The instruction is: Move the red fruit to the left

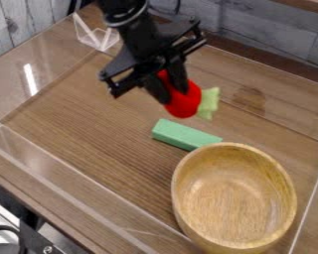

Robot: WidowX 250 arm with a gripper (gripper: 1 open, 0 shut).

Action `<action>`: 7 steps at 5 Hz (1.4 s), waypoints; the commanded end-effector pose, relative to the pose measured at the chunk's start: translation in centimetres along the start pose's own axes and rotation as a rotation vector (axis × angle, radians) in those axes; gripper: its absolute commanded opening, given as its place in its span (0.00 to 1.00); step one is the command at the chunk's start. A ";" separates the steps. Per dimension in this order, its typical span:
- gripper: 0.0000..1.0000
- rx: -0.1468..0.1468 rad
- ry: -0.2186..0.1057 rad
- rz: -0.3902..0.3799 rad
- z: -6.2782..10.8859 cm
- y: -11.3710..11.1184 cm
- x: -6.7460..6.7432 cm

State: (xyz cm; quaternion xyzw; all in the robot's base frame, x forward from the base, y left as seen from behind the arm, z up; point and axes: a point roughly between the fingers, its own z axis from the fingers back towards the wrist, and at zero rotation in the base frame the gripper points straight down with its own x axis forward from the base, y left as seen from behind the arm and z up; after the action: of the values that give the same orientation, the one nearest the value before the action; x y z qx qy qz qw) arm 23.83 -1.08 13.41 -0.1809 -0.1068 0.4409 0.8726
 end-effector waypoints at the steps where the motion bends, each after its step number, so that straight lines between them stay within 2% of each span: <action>1: 0.00 -0.051 -0.024 -0.040 0.9 -1.4 0.5; 3: 0.00 -0.076 -0.044 -0.018 0.7 -2.3 0.7; 5: 0.00 -0.087 -0.093 0.061 0.1 -3.3 1.2; 7: 0.00 -0.095 -0.094 0.050 0.3 -2.1 0.5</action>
State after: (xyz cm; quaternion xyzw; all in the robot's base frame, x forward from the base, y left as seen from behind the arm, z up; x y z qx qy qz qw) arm 25.14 -1.90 13.58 -0.1967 -0.1470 0.4661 0.8500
